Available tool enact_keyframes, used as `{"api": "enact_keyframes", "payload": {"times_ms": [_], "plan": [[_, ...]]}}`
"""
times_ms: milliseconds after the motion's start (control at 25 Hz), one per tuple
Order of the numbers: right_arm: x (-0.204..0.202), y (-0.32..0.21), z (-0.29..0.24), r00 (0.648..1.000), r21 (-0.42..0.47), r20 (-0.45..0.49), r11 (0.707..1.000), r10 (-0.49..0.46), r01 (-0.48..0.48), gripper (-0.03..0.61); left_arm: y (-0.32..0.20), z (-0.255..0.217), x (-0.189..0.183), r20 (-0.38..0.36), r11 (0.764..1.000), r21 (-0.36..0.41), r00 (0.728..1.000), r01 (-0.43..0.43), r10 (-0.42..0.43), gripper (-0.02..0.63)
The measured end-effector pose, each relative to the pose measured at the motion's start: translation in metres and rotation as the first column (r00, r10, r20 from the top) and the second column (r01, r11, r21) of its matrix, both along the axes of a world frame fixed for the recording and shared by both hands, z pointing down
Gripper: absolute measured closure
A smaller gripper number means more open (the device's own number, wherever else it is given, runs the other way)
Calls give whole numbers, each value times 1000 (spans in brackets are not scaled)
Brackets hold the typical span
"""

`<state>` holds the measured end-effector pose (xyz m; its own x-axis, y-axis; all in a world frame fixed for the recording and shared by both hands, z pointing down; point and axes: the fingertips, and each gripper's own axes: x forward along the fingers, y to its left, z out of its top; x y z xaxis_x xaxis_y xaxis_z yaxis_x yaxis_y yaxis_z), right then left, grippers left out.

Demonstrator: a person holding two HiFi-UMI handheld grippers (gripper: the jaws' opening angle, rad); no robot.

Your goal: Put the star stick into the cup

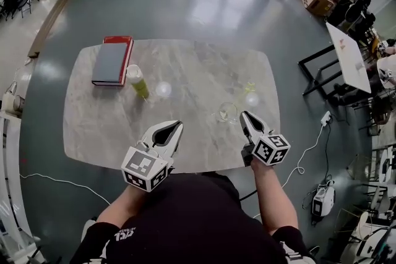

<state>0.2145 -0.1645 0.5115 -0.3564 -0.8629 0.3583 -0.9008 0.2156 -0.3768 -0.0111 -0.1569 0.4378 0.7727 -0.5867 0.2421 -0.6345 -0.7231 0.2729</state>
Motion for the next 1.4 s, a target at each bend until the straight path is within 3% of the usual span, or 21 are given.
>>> {"api": "enact_keyframes", "payload": {"times_ms": [160, 360, 920, 1160, 1400], "plan": [[-17, 13, -35, 1000, 67, 1, 997, 24, -25, 563, -3, -1, -11, -8, 999, 10, 999, -48, 48, 611], [-36, 28, -67, 998, 139, -52, 989, -47, 54, 563, -3, -7, -5, -8, 998, 35, 999, -51, 51, 611], [1, 98, -123, 983, 259, -133, 953, -129, 161, 565, 24, -48, 50, 1, 995, 93, 1000, 28, -29, 611], [2, 114, -142, 980, 323, -117, 927, -162, 192, 565, 38, -58, 72, -5, 995, 101, 1000, 1, -1, 611], [7, 116, -151, 981, 344, -120, 920, -153, 186, 565, 39, -70, 77, -3, 991, 135, 1000, 9, -8, 611]]}}
